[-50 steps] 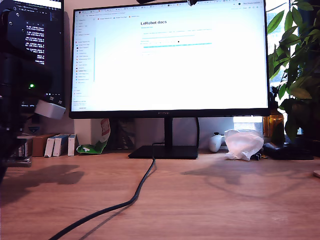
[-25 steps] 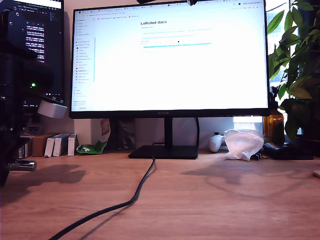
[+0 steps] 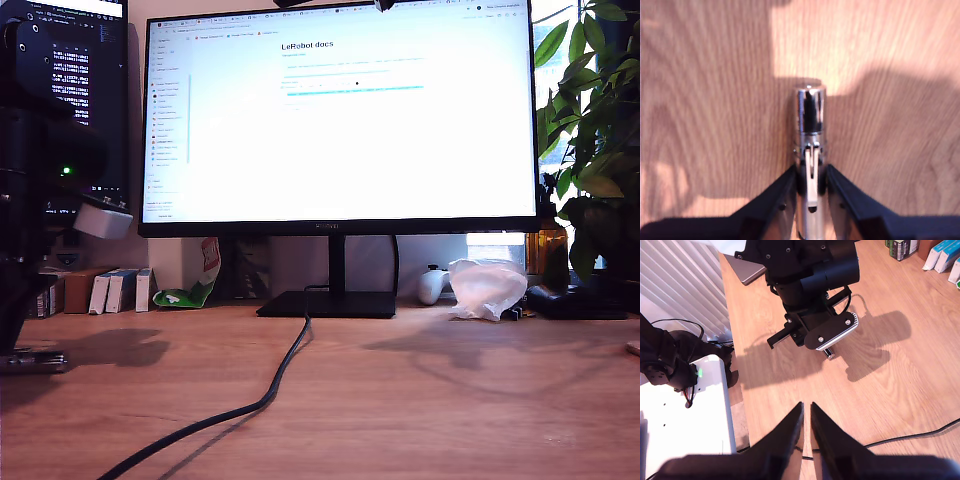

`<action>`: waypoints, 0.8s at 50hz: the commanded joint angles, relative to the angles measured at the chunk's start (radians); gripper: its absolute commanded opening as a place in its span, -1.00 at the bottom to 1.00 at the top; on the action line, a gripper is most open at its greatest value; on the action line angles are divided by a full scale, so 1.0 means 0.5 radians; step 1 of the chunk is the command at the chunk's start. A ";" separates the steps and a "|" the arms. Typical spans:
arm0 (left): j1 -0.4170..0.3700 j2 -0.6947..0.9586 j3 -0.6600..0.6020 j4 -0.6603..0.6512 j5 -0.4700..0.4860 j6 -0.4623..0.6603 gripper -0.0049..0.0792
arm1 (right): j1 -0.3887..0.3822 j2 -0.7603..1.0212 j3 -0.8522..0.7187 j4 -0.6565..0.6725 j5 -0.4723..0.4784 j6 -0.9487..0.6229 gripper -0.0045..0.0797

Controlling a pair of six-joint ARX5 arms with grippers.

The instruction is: Pick the metallic laser pointer with your right arm, pass it to your left arm, then place it down to the left side of the table

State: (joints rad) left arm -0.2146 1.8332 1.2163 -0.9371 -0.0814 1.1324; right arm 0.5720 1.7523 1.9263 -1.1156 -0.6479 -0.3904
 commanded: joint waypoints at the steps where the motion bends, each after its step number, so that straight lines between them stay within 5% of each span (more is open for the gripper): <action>1: -0.009 0.033 0.021 -0.010 -0.011 -0.021 -0.48 | 0.016 -0.006 0.034 0.007 -0.014 -0.008 -0.92; 28: -0.087 -0.339 0.206 0.001 0.050 -0.133 -0.50 | -0.145 -0.006 0.035 0.024 0.029 -0.004 -0.92; 40: -0.046 -0.411 0.411 0.294 0.060 -0.490 -0.94 | -0.293 -0.006 0.038 0.340 0.307 0.214 -0.92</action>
State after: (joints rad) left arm -0.2493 1.6382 1.3663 -0.8246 -0.0589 0.9108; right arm 0.4496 1.7523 1.9263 -0.9859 -0.5232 -0.3153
